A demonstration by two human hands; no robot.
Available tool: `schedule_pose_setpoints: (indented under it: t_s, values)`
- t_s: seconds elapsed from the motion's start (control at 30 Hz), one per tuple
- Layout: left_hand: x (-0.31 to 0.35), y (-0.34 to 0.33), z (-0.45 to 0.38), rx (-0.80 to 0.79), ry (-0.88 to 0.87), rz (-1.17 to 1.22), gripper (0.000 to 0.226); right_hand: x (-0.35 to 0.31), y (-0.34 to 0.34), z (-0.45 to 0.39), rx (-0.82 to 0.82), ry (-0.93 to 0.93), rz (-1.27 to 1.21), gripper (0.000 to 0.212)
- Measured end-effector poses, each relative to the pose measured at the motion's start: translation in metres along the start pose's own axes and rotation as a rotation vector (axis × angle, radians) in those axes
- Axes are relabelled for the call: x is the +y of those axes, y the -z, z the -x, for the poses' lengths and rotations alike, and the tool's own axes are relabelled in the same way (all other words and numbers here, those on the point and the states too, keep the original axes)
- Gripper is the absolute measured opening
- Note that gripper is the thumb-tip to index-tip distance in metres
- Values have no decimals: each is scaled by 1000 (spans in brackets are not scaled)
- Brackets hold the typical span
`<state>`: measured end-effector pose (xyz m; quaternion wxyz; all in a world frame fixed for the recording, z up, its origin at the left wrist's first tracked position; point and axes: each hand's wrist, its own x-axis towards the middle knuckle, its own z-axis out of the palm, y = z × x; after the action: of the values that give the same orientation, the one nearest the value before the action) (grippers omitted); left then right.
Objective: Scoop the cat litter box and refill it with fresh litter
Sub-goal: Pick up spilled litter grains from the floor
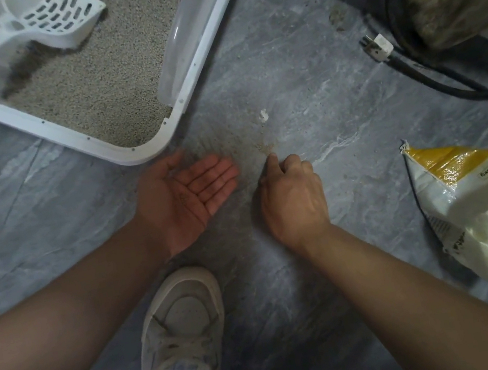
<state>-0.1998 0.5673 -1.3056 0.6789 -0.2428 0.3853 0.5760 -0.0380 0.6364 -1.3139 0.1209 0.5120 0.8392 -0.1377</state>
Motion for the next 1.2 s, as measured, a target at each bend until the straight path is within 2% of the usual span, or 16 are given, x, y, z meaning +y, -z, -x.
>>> schedule_pose_setpoints:
  t_s: [0.23,0.4,0.63,0.7,0.87,1.1,1.2]
  values:
    - [-1,-1,0,0,-8,-1,54,-12,-5,-10,20,-2,1,53]
    - [0,0,-1,1,-5,-4,53,2,3,-9,233,3,-144,18]
    - [1,0,-2,22,-9,-7,53,24,9,-42,116,35,-283,37]
    - [1,-1,-3,32,-13,-13,51,25,9,-48,130,73,-291,35]
    - [3,-1,-5,43,-3,-14,55,23,5,-52,256,180,-218,18]
    - [4,-1,-5,35,2,-18,54,17,-2,-58,344,258,76,11]
    - [5,0,-4,46,-7,-15,51,13,0,-56,376,205,16,7]
